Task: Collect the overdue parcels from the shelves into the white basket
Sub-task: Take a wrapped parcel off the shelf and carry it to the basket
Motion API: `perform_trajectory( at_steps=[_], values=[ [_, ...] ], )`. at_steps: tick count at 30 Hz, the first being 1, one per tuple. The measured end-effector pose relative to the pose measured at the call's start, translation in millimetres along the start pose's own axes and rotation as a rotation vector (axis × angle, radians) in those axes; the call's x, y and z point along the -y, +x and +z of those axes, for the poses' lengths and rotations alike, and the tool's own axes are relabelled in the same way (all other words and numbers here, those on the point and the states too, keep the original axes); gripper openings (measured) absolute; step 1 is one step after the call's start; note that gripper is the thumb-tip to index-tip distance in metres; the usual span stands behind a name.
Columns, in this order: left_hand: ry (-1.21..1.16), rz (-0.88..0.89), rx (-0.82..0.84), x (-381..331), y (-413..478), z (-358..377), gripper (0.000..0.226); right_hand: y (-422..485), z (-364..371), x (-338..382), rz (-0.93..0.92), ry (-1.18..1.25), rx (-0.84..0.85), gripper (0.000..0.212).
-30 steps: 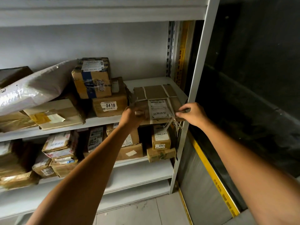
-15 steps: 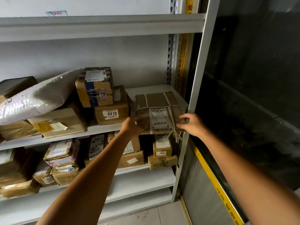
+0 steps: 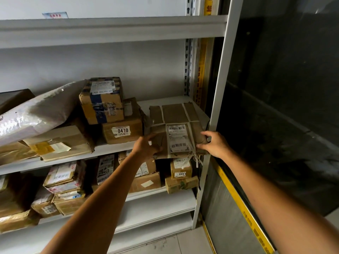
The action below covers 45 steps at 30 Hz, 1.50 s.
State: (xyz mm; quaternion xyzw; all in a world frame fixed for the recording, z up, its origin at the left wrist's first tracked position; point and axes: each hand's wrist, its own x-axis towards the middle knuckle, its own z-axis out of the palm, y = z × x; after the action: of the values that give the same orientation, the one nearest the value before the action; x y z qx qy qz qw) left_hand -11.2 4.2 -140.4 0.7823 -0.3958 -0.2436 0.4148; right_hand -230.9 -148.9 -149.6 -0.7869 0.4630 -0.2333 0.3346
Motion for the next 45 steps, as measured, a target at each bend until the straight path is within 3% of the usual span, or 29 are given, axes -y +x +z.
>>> perform_trajectory(
  at_steps=[13, 28, 36, 45],
  values=[
    [-0.162, -0.080, 0.080, 14.3, -10.3, 1.5, 0.082, -11.3, 11.4, -12.6, -0.011, -0.036, 0.082, 0.085],
    [0.041, 0.046, 0.034, 26.8, -53.9, 7.7, 0.080, -58.8, 19.5, -27.0, -0.003, -0.035, 0.025, 0.083],
    [-0.025, 0.151, 0.182, 41.7, -66.7, -16.5, 0.074, -108.4, 35.0, -10.1, 0.045, -0.112, -0.110, 0.079],
    [0.082, 0.263, 0.330, 75.6, -86.0, -36.0, 0.075, -191.4, 64.2, 5.8, 0.152, -0.174, -0.216, 0.081]
  ],
)
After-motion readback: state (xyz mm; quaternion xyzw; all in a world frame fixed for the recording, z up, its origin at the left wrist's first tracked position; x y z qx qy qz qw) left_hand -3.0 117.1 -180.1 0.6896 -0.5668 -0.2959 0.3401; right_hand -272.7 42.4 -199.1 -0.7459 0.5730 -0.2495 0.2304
